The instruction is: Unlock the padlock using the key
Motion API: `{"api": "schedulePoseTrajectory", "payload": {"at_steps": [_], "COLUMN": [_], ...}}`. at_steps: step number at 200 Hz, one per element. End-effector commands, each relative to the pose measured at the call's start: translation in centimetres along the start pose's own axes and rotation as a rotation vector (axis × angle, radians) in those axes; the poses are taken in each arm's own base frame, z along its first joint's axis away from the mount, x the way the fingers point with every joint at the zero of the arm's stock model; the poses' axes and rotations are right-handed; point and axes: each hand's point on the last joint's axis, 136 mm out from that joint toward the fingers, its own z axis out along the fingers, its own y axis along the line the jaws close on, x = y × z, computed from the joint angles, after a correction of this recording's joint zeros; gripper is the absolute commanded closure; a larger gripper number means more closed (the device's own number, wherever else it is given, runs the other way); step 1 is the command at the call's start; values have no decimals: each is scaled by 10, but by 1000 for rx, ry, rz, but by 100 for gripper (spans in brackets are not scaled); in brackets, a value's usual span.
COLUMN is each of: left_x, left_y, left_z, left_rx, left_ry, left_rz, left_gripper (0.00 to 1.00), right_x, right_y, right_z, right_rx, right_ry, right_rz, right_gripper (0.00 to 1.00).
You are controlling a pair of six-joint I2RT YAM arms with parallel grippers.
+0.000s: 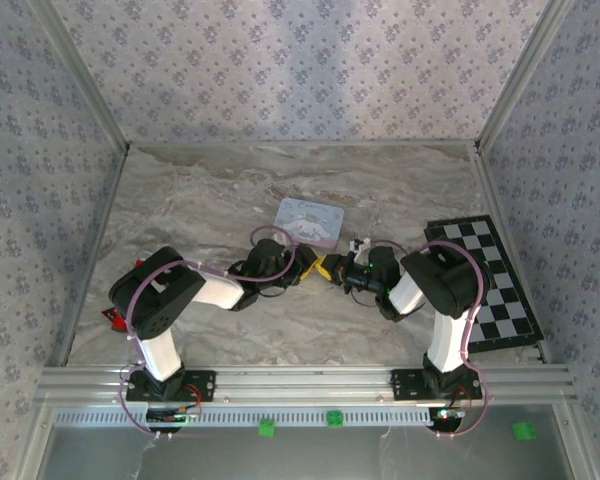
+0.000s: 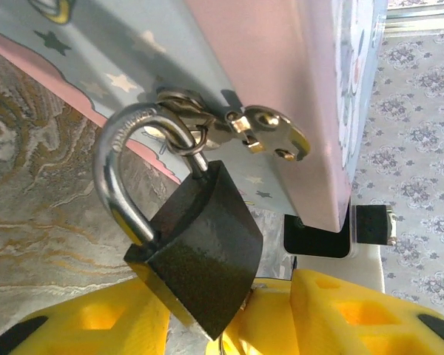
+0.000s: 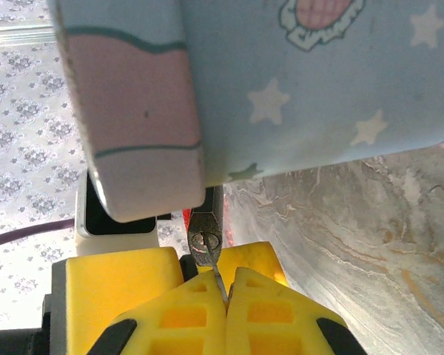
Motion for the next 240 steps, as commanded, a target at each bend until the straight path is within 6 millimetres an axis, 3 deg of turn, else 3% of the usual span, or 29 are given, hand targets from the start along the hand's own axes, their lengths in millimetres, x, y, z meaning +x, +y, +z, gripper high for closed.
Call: {"api": "schedulePoseTrajectory", "payload": {"at_steps": [1,59,108,170,240], "left_x": [-3,-28,-40,-38,-18], "left_y": [-2,0,-2,-8,-34], "left_z": [-3,-2,3,6,9], "left_rx": [21,84,123,140,218], "left_ry": [3,-65,-81,-62,-24], "left_rz": [16,-15,-20,-11,-36], "left_gripper": [53,51,62,79,86], "right_x": [6,11,9,7,1], "right_y": [7,-2,-7,-7,12], "right_z": [5,7,9,10,10], "right_rx": [-30,5,18,14,-42], "right_ry": [26,29,21,4,-47], "right_rz": [-46,-36,-25,-14,32], "right_gripper": [100,100,100,100,100]}}
